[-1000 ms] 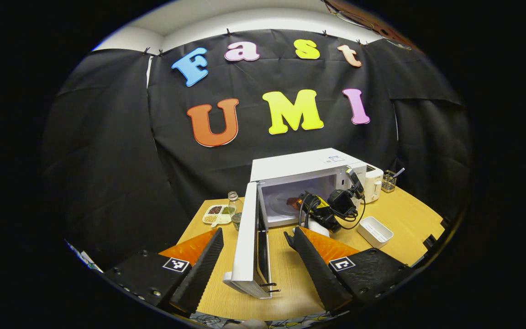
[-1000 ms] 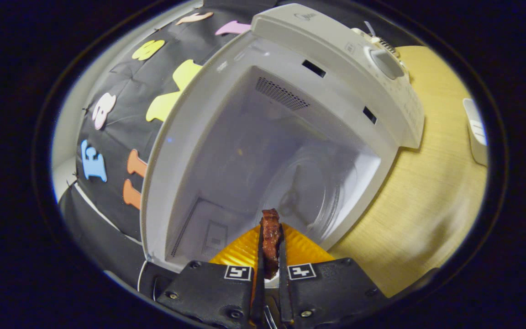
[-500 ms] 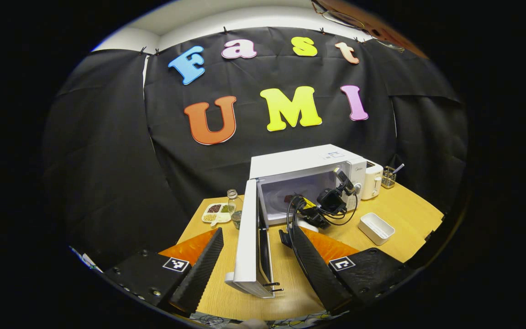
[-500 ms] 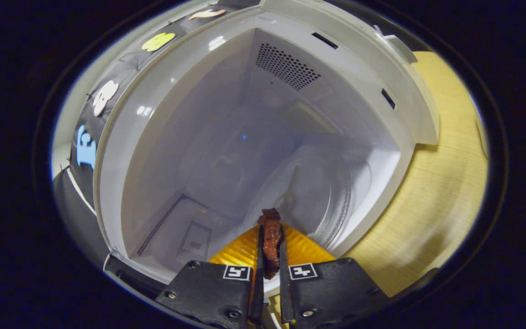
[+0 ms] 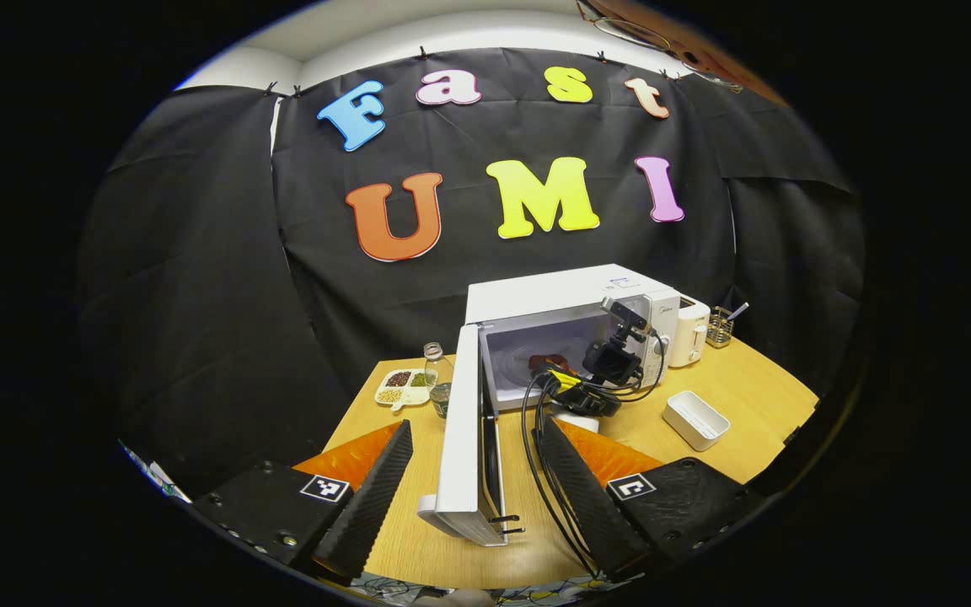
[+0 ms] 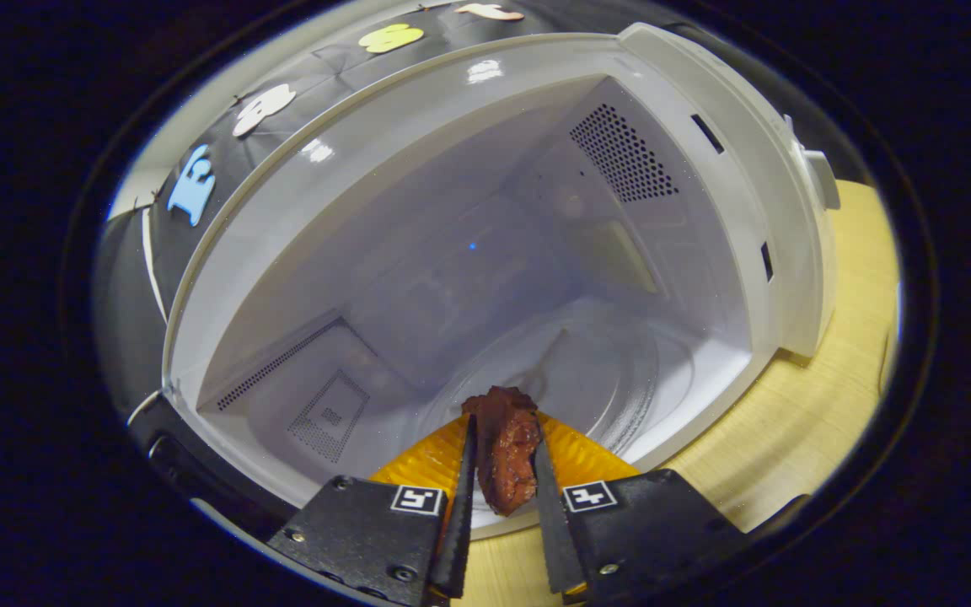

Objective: Open the microwave oven with the left hand, put the food in, and close the microwave oven.

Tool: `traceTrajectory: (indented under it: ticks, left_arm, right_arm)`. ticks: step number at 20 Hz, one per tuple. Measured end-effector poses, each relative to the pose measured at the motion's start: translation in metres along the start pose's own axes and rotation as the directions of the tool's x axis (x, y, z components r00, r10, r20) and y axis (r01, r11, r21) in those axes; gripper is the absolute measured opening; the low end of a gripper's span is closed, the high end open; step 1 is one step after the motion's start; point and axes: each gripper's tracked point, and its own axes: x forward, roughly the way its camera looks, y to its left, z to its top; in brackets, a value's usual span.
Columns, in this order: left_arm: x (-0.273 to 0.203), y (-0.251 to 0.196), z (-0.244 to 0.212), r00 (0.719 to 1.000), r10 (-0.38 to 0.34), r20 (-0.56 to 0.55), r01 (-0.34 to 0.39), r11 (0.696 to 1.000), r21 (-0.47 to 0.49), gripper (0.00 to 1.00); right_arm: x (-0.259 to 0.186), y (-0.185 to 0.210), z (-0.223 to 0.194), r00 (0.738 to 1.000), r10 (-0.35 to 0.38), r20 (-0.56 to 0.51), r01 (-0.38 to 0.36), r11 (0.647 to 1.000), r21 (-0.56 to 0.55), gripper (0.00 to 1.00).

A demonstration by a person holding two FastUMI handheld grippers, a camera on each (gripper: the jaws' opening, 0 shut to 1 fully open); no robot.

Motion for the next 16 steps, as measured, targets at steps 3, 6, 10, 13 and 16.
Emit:
traceTrajectory:
  ticks: [3,6,10,13,16]
  left_arm:
    - [0.001,-0.001,0.002,1.000,0.001,0.005,-0.001,1.000,-0.005,0.95]
    - [0.003,-0.003,0.006,1.000,0.000,0.017,0.000,1.000,-0.005,0.95]
    - [0.008,-0.005,0.016,0.999,0.001,0.046,-0.001,1.000,-0.003,0.95]
    - [0.009,-0.001,0.029,0.997,0.013,0.075,-0.012,1.000,-0.005,0.95]
    - [0.010,-0.001,0.034,0.996,0.009,0.089,-0.007,1.000,-0.021,0.95]
  right_arm:
    - [-0.004,-0.003,0.014,0.999,-0.013,0.045,0.018,0.994,-0.107,0.58]
    - [-0.007,-0.001,0.021,0.999,0.002,0.042,0.004,0.988,-0.152,0.63]
    - [-0.027,-0.006,0.034,0.999,0.016,0.037,-0.006,0.971,-0.239,0.80]
    - [-0.060,-0.014,0.046,1.000,0.020,0.002,-0.019,0.962,-0.272,0.95]
    - [-0.108,-0.022,0.069,0.999,0.031,-0.041,-0.042,0.948,-0.317,0.96]
